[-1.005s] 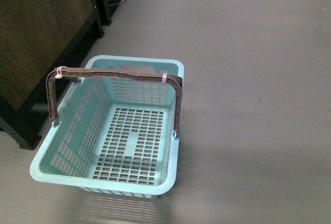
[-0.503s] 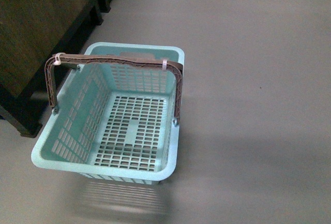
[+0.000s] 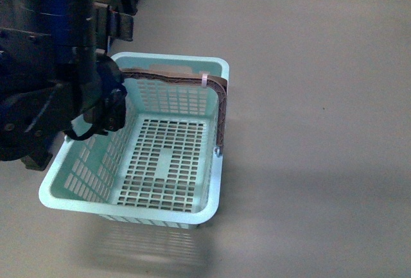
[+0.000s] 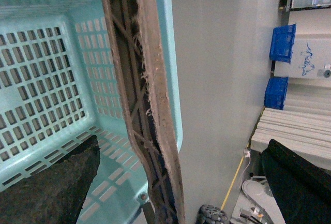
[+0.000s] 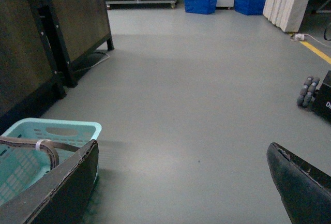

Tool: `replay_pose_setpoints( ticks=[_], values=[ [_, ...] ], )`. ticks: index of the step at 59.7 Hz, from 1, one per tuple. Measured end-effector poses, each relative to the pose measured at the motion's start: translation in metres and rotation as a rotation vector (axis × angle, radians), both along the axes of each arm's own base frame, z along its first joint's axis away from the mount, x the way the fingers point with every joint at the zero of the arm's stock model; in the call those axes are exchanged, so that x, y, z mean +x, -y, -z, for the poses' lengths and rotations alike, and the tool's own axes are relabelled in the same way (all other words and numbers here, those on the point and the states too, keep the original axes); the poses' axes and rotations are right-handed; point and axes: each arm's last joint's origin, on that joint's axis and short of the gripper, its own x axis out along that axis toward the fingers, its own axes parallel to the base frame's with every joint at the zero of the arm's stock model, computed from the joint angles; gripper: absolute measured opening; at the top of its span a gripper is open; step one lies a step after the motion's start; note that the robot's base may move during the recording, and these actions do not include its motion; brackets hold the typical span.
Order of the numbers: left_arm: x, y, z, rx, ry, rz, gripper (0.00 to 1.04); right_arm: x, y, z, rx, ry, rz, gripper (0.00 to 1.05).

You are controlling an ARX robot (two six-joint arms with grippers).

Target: Pick mango and avocado into basket

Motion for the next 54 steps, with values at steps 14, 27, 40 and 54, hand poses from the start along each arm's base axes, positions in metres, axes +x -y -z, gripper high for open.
replay_pose_setpoints(
  ticks=[14,27,40,54],
  values=[
    [0.026,0.019,0.01,-0.032,0.064,0.001,0.96,0.0,0.0,0.0,0.0,0.0,0.0,0.96],
    [0.03,0.028,0.013,-0.044,0.1,0.005,0.93,0.0,0.0,0.0,0.0,0.0,0.0,0.96],
    [0.03,0.029,0.017,-0.066,0.102,0.013,0.59,0.0,0.0,0.0,0.0,0.0,0.0,0.96],
    [0.028,0.028,0.029,-0.071,0.067,0.026,0.2,0.0,0.0,0.0,0.0,0.0,0.0,0.96]
  ],
)
